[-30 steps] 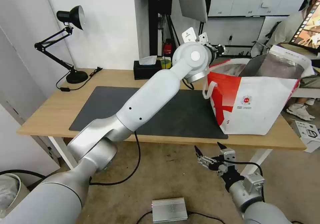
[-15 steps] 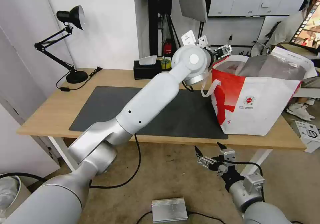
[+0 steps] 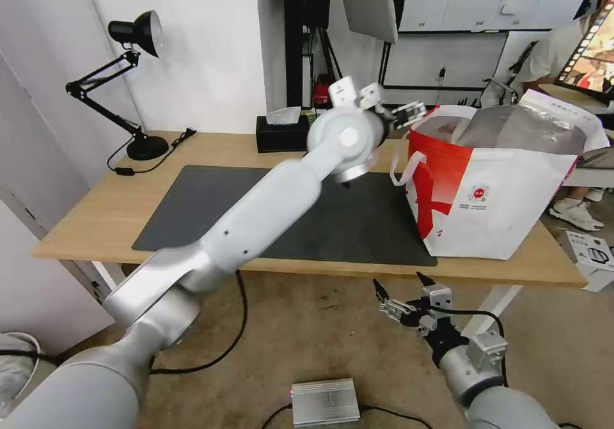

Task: Pick up the trash from the table and place it into the takeout bag.

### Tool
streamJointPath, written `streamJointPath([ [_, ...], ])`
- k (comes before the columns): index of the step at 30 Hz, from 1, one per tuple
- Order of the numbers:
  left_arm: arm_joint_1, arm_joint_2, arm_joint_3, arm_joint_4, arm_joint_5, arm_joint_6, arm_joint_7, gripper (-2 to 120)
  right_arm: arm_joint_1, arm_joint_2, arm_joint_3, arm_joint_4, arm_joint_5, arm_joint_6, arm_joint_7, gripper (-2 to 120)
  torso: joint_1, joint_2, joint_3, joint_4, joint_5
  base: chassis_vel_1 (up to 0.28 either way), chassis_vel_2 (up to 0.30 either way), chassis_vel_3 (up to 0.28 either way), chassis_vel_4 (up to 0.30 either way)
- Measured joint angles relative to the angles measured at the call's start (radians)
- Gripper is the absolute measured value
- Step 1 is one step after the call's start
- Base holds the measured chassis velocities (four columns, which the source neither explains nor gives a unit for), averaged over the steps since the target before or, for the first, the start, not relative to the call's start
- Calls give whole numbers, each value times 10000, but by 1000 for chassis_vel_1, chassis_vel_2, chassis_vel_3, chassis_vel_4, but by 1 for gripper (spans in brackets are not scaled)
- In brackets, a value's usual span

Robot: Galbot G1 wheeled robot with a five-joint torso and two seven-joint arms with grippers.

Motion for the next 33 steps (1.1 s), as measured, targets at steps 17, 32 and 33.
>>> streamJointPath([
  [17, 2966, 3423, -1115, -2885, 3219, 214, 2689, 100, 0, 0, 0, 1, 0, 0, 1, 100, 0, 0, 0, -1, -1, 0, 0, 0, 0],
  [32, 6558, 5186, -3507, -3705, 7298, -935, 4859, 100, 1, 0, 0, 1, 0, -1, 0, 100, -1, 1, -1, 0, 0, 0, 0, 0, 0],
  [33, 6558, 5186, -3507, -3705, 7298, -935, 4859, 100, 1, 0, 0, 1, 0, -1, 0, 100, -1, 1, -1, 0, 0, 0, 0, 0, 0],
])
